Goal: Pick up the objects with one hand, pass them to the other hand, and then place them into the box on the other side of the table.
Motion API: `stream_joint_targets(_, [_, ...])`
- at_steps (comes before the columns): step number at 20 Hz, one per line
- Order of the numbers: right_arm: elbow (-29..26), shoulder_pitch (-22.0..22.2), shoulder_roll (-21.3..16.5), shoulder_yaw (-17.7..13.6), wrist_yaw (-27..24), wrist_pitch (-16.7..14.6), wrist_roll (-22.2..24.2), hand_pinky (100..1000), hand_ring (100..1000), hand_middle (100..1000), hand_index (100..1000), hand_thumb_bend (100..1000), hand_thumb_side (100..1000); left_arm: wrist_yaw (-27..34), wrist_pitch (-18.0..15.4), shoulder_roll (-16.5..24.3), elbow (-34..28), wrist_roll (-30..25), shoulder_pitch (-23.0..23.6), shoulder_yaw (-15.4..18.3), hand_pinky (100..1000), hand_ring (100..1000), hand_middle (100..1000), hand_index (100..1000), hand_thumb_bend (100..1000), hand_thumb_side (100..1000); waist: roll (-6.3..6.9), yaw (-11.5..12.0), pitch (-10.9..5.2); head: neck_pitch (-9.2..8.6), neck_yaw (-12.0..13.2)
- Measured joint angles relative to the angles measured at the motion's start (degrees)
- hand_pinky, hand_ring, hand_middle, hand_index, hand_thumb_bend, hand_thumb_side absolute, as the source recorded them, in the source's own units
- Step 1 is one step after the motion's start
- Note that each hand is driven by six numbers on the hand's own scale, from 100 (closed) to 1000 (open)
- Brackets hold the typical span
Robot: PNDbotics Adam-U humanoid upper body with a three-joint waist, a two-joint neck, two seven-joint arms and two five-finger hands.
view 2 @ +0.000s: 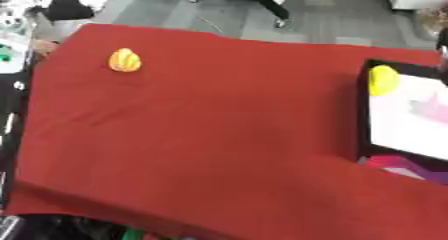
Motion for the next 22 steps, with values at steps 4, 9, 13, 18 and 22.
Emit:
stream_joint_targets(4, [0.0,-1.08,4.08,2.27,2.17,-3.76,-1.92,883,637,907,957,101,100,-17.39,0.31,1.21,10.67,7.67,-4.24,0.58,836,814,837,907,321,246,-0.97,-1.66,2.89,0.0,1.05])
stream_joint_targets(9, [0.0,-1.46,7.92,6.28,4.76,-3.46,-3.27,856,668,906,956,100,100,-31.15,6.41,2.6,17.58,14.81,-7.03,2.32,827,811,840,910,424,289,-1.28,-3.02,5.7,0.0,0.6])
stream_joint_targets(13, [0.0,-1.42,9.59,8.94,5.55,-1.48,-4.74,839,684,905,954,100,100,-37.91,12.58,3.58,21.2,19.43,-7.83,3.82,815,798,826,893,369,277,-1.56,-3.82,7.17,-0.08,0.19])
stream_joint_targets(18, [0.0,-1.34,10.8,10.85,5.93,0.62,-6.68,826,701,904,952,100,100,-39.83,17.36,4.39,25.27,22.3,-7.88,4.38,811,783,804,869,259,274,-1.68,-4.62,8.36,-0.75,-0.01])
stream_joint_targets(22, [0.0,-1.0,11.04,11.79,6.33,1.85,-7.54,822,701,904,950,100,100,-38.29,18.82,4.94,27.48,22.09,-7.88,4.26,821,797,825,881,273,279,-1.98,-4.79,8.96,-1.18,-0.09])
